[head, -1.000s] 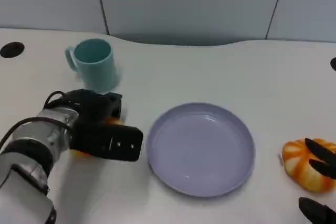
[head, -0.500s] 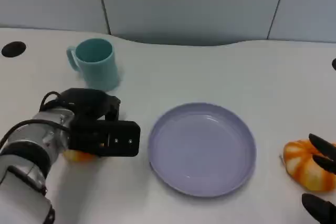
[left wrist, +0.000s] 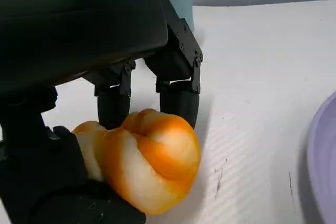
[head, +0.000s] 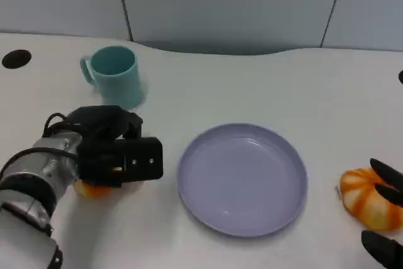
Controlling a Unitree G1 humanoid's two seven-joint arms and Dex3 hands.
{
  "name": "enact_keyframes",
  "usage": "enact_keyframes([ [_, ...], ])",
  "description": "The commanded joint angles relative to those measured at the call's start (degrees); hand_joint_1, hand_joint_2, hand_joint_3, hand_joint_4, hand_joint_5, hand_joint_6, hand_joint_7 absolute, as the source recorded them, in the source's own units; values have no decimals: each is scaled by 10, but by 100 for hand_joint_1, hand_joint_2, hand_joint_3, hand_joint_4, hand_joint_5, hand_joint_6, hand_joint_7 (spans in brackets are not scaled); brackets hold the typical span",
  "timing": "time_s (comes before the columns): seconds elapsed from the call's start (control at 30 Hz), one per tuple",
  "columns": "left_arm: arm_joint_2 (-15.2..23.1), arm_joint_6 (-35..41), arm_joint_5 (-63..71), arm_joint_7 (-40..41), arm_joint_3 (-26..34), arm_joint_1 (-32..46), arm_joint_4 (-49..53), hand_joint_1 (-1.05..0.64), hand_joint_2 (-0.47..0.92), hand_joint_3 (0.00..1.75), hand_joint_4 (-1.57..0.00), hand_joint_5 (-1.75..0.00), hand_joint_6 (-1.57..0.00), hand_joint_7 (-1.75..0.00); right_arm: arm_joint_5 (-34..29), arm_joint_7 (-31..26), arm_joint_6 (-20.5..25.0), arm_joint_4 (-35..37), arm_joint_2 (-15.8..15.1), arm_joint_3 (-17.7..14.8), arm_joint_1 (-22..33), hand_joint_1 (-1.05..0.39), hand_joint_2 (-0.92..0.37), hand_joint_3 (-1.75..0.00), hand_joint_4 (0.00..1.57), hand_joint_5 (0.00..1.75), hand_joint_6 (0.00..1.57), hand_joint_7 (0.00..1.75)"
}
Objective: Grasp the bread from the table and place it into the plate.
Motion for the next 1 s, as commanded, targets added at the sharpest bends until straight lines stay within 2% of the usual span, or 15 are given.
enact_keyframes([
  [0.03, 16, -12, -19, -35, 18, 7, -5, -28, -1, 156, -123, -175, -117, -175, 4, -6, 1, 1, 0, -5, 0, -33, -92, -32, 83, 2, 61, 0],
  [0.13, 22, -15, -38, -62, 36, 4, -8, -26, -1, 149, -121, -175, -113, -175, 1, -7, 1, 1, 1, -4, -1, -33, -92, -32, 84, 2, 61, 0],
  [0.27, 38, -45, -62, -73, 61, 7, -19, -32, 2, 137, -127, -175, -115, -175, 5, -4, 6, -2, 3, -3, -1, -33, -92, -32, 84, 2, 61, 0],
  [0.4, 55, -79, -81, -80, 79, 6, -32, -35, 6, 134, -126, -175, -115, -175, 3, -4, 8, 0, 4, -2, -3, -34, -92, -31, 86, 3, 61, 0],
  [0.6, 72, -123, -102, -94, 102, 0, -45, -33, 14, 130, -117, -175, -104, -175, 4, -2, 9, 2, 5, 0, -5, -35, -92, -32, 84, 2, 61, 0],
  [0.7, 78, -145, -112, -111, 110, -5, -54, -32, 30, 109, -108, -175, -94, -175, 5, -2, 11, 1, 6, 1, -6, -34, -92, -32, 84, 2, 60, 0],
  [0.87, 73, -182, -138, -163, 122, -9, -69, -31, 44, 87, -97, -175, -80, -175, 2, -3, 9, 5, 2, 1, -7, -34, -92, -32, 87, 3, 61, 0],
  [0.9, 68, -192, -145, -178, 125, -10, -75, -32, 52, 73, -93, -175, -75, -175, 4, -1, 8, 6, 1, 1, -8, -34, -92, -32, 87, 3, 60, 0],
  [1.0, 50, -233, -159, -206, 125, -8, -91, -28, 64, 51, -89, -175, -68, -175, 6, 2, 14, 3, 1, 1, -6, -35, -92, -32, 87, 2, 60, 0],
])
